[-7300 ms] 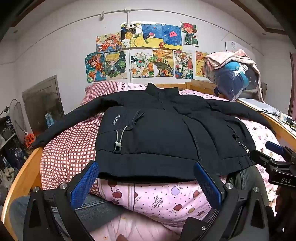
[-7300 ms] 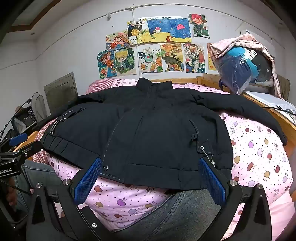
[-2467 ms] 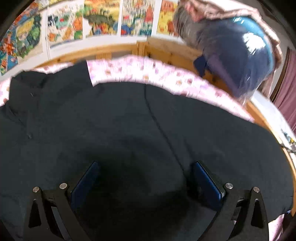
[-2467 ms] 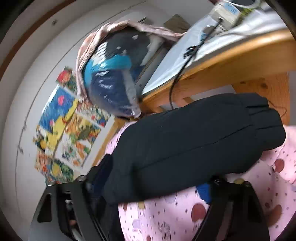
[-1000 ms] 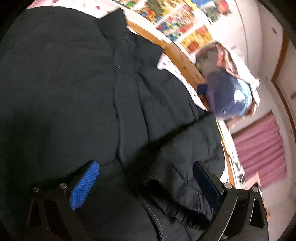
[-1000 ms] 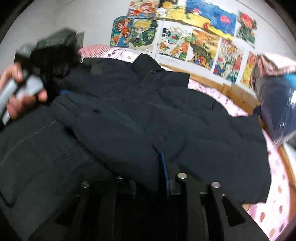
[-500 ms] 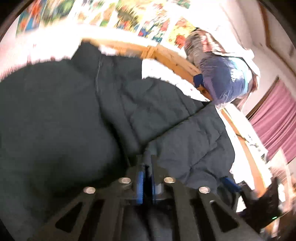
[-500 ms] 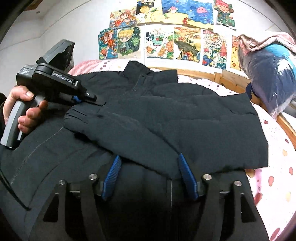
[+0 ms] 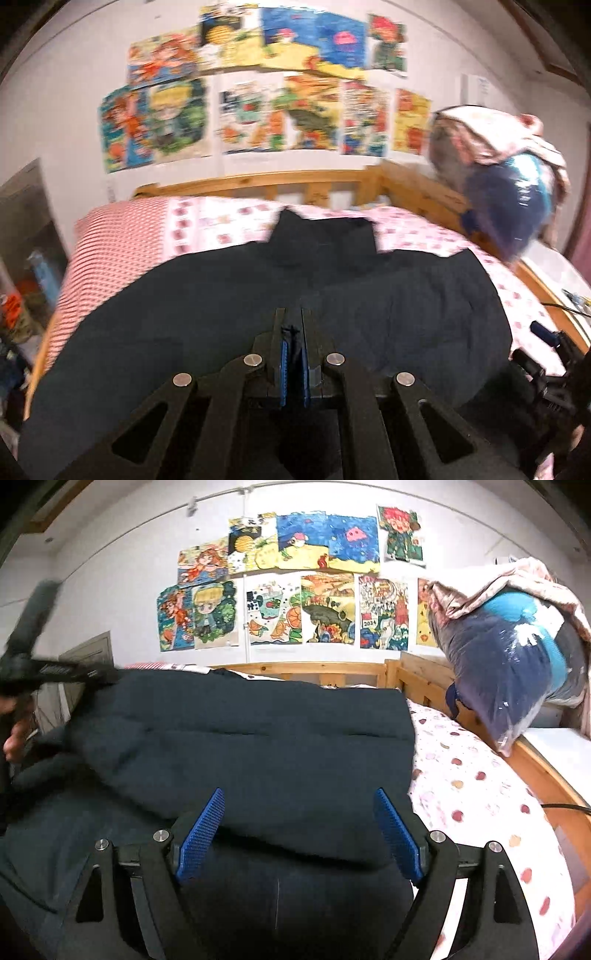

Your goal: Fold large clothes

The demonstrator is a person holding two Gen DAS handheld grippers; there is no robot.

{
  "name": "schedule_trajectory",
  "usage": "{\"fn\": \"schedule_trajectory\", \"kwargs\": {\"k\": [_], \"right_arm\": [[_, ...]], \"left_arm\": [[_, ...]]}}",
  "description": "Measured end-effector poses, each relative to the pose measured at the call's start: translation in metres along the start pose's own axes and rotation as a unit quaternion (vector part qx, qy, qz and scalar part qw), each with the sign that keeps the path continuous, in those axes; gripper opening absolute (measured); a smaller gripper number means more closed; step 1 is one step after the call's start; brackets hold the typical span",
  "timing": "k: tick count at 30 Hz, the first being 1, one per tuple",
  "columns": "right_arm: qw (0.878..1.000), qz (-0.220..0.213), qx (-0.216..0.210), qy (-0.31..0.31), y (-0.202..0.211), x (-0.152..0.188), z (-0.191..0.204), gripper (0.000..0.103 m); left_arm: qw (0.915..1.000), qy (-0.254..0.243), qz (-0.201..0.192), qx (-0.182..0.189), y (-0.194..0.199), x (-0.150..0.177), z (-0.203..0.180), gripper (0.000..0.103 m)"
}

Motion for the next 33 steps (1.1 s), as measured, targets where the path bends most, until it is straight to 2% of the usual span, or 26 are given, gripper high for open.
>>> {"fn": "schedule_trajectory", "kwargs": {"k": [3,8,13,17,19,20,22,24,26,29,31,32,33], "right_arm": [[1.000,0.024,-0.009,-0.007,-0.036,-0.019,0.003,0.079],[0.996,0.074,-0.053,0.006,-0.104,-0.032,0.028,0.079],[0.982,0.171,-0.072,0.020,-0.176,-0.003,0.056,0.079],[0.980,0.186,-0.074,0.010,-0.194,0.016,0.064,0.081],[0.980,0.184,-0.072,0.014,-0.195,0.020,0.067,0.083],[0.980,0.183,-0.071,0.016,-0.195,0.021,0.068,0.085],[0.981,0.178,-0.069,0.019,-0.194,0.023,0.070,0.087],[0.983,0.170,-0.062,0.019,-0.185,0.024,0.068,0.087],[0.987,0.154,-0.049,0.022,-0.167,0.021,0.066,0.087],[0.993,0.098,-0.054,0.029,-0.133,-0.002,0.067,0.087],[0.994,0.080,-0.064,0.039,-0.114,-0.016,0.079,0.087],[0.993,0.081,-0.071,0.045,-0.107,-0.021,0.086,0.087],[0.992,0.083,-0.083,0.051,-0.102,-0.027,0.096,0.087]], "left_arm": [[0.9995,0.009,0.013,-0.028,-0.020,0.001,0.028,0.006],[0.9963,0.012,0.060,-0.060,-0.063,0.018,0.044,0.006],[0.9925,0.033,0.101,-0.059,-0.087,0.036,0.057,0.006],[0.9908,0.065,0.112,-0.040,-0.089,0.043,0.065,0.010],[0.9904,0.084,0.107,-0.026,-0.082,0.042,0.071,0.017],[0.9901,0.093,0.104,-0.017,-0.077,0.042,0.073,0.023],[0.9899,0.106,0.094,-0.002,-0.063,0.042,0.076,0.041],[0.9907,0.118,0.066,0.011,-0.037,0.043,0.080,0.071],[0.9905,0.130,0.040,0.020,-0.011,0.044,0.083,0.086],[0.9873,0.155,0.021,0.027,0.029,0.055,0.092,0.089],[0.9828,0.181,0.023,0.026,0.051,0.068,0.103,0.090],[0.9779,0.204,0.027,0.034,0.061,0.076,0.111,0.091],[0.9693,0.238,0.036,0.051,0.075,0.088,0.122,0.092]]}}
Point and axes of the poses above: each gripper's, at about its wrist camera, not at the fingertips, and y roughly against the way its jaws point, z to its left, x to its underside, the point moved 3 cm from there along -y, roughly the way its jaws point, and after that the axes turned 8 degrees about y, right-handed, at the moved point
